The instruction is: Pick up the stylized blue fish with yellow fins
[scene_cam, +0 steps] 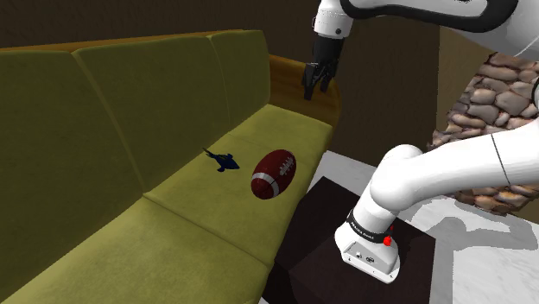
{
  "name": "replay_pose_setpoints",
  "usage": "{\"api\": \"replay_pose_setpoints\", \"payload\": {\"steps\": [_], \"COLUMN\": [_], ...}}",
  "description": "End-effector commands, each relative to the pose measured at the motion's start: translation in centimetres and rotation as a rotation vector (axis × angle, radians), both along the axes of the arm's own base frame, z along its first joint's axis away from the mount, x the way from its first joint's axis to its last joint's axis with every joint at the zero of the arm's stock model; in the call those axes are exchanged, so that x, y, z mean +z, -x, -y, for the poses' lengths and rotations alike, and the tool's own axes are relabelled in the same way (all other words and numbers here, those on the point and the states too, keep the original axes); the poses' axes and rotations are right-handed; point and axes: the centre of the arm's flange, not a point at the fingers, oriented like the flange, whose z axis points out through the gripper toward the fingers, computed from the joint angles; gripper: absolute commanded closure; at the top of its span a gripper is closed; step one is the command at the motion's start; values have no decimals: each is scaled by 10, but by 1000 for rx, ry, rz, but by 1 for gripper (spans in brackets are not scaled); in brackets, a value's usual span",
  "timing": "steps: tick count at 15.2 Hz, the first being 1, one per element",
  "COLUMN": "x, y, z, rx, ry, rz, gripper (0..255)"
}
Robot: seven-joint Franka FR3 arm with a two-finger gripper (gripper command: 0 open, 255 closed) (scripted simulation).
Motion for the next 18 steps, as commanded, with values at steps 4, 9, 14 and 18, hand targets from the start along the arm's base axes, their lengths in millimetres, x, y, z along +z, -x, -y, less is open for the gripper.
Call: {"api": "replay_pose_setpoints", "payload": {"steps": [4,9,14,18], "x": [-28,-75,-121,-158], "y": [-26,-68,-111,-145], "z": [-9,-24,-40,-54], "rx": [25,68,110,144], "ry": [11,30,49,63], "rz": [8,22,36,47], "gripper": [0,0,0,0]}}
